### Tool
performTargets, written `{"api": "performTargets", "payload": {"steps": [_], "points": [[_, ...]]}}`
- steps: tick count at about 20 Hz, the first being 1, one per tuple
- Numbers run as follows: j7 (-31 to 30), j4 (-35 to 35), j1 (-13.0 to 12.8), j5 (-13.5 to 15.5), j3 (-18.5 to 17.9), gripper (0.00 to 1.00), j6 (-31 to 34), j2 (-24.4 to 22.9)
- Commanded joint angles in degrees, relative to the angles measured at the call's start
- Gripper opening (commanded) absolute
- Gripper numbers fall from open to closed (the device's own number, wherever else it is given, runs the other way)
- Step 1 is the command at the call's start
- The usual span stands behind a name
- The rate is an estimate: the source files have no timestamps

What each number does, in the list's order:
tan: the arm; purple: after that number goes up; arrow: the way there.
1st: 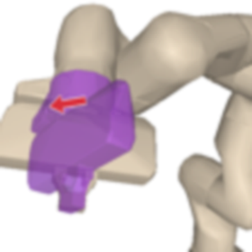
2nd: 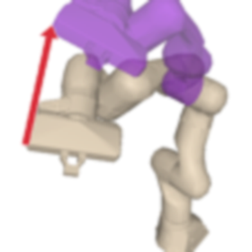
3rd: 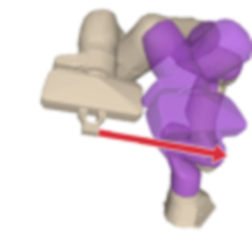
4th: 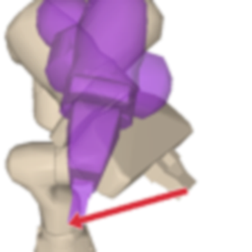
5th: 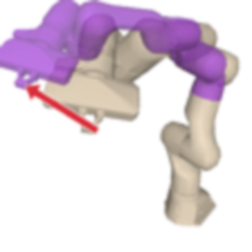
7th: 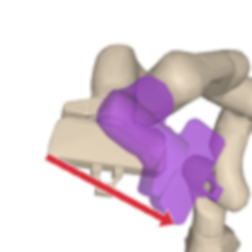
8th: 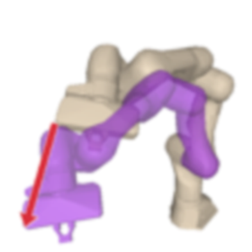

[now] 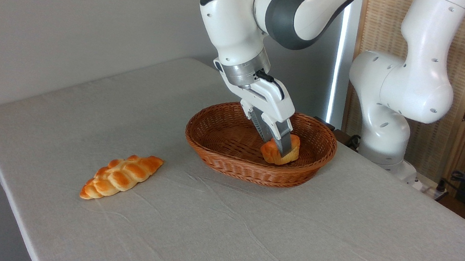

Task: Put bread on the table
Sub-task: 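Lift the held bun up out of the basket, then carry the bun beside the braided roll and lower it onto the table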

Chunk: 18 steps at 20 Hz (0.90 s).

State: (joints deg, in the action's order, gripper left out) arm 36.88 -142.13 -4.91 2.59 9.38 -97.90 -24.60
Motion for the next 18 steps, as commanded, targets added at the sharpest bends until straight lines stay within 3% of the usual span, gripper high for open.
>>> {"api": "performTargets", "payload": {"steps": [1, 8, 10, 15, 18], "points": [[0.47, -0.78, -0.36, 0.31, -0.33, 0.10, -0.80, 0.25], [1.78, 4.14, -0.71, 0.14, -0.06, 0.10, 3.06, 0.16], [3.54, 5.89, -0.97, -0.22, 1.68, 0.10, 4.29, 0.16], [3.73, 19.68, -1.06, -0.22, 1.52, 0.10, 8.43, 5.52], [3.81, 23.56, -0.89, -3.98, 1.00, 0.10, 7.73, 7.89]]}}
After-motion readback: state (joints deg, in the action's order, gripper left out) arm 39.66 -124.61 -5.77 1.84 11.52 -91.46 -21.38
